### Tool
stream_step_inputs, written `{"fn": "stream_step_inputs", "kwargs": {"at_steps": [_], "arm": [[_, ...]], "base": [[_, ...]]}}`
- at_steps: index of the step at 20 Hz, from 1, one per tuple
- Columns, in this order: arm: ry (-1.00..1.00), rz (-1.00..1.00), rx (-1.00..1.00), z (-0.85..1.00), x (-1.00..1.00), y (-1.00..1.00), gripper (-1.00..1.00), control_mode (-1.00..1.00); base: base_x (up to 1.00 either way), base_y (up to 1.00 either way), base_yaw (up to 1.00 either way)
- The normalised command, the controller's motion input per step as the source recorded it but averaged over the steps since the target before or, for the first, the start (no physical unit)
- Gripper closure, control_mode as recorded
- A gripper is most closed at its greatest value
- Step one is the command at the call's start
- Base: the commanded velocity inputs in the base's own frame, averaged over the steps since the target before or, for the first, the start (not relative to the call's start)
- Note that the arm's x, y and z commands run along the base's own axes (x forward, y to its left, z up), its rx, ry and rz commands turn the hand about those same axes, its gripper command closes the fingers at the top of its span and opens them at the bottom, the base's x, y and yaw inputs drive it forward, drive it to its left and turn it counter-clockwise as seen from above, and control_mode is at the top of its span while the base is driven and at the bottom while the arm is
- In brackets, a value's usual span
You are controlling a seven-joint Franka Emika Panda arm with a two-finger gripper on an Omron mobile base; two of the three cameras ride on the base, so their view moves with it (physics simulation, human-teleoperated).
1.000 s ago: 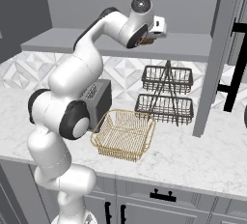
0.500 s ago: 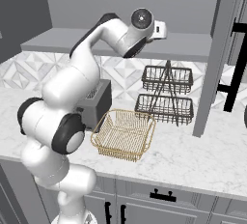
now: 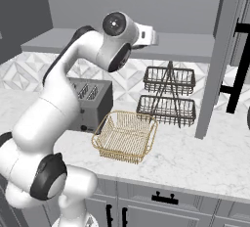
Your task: Open the cabinet, pick up the bread from the cabinet and place it in the basket. Then move the basket to the dining counter.
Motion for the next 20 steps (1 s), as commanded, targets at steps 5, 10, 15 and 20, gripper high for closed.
{"fn": "stream_step_inputs", "kwargs": {"at_steps": [5,10,15,20], "arm": [[0.02,-0.24,0.02,0.22,-1.00,0.56,1.00,-1.00],[0.17,-0.20,0.03,0.11,-1.00,0.26,1.00,-1.00],[0.30,-0.07,0.02,0.00,-1.00,0.00,1.00,-1.00],[0.25,0.02,0.06,-0.27,-0.98,0.00,1.00,-1.00]], "base": [[0.00,0.00,0.00],[0.00,0.00,0.00],[0.00,0.00,0.00],[0.00,0.00,0.00]]}}
